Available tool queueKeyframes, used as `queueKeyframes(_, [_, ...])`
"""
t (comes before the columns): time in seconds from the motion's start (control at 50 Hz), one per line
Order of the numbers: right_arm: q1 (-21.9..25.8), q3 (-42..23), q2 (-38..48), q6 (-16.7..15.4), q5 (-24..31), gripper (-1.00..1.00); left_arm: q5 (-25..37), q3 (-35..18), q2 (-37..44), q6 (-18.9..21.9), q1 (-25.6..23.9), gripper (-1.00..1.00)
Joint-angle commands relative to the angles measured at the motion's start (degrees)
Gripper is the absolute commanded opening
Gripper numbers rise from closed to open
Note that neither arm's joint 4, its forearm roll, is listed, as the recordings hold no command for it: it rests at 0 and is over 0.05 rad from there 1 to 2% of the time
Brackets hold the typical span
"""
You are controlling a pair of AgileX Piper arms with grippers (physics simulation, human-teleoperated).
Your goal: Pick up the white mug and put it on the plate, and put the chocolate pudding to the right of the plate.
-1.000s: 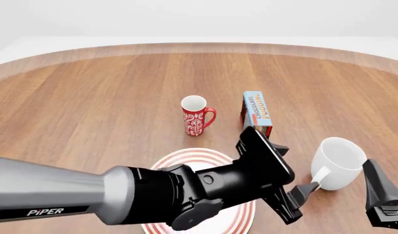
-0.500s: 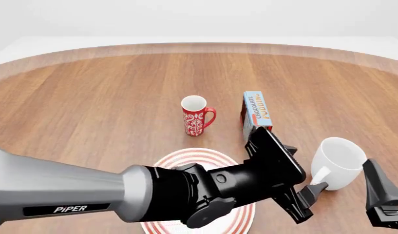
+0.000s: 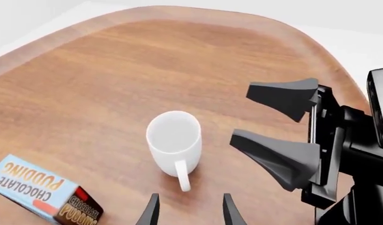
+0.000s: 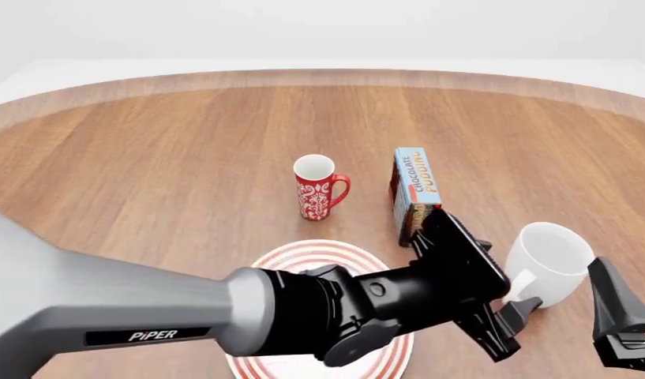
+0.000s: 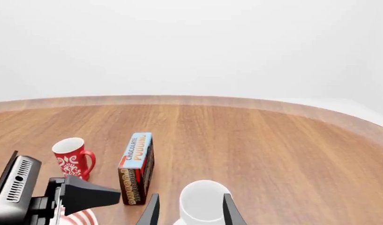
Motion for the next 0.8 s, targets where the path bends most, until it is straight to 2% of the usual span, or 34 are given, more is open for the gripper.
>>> queueKeyframes(0.02, [0.0, 0.0, 0.0, 0.0, -0.1, 1.0, 0.7, -1.9, 1.5, 0.0, 0.3, 1.0])
queueKeyframes(0.8, [0.1, 0.0, 0.0, 0.2, -0.2, 1.0, 3.1, -7.8, 7.1, 0.1, 0.9, 1.0])
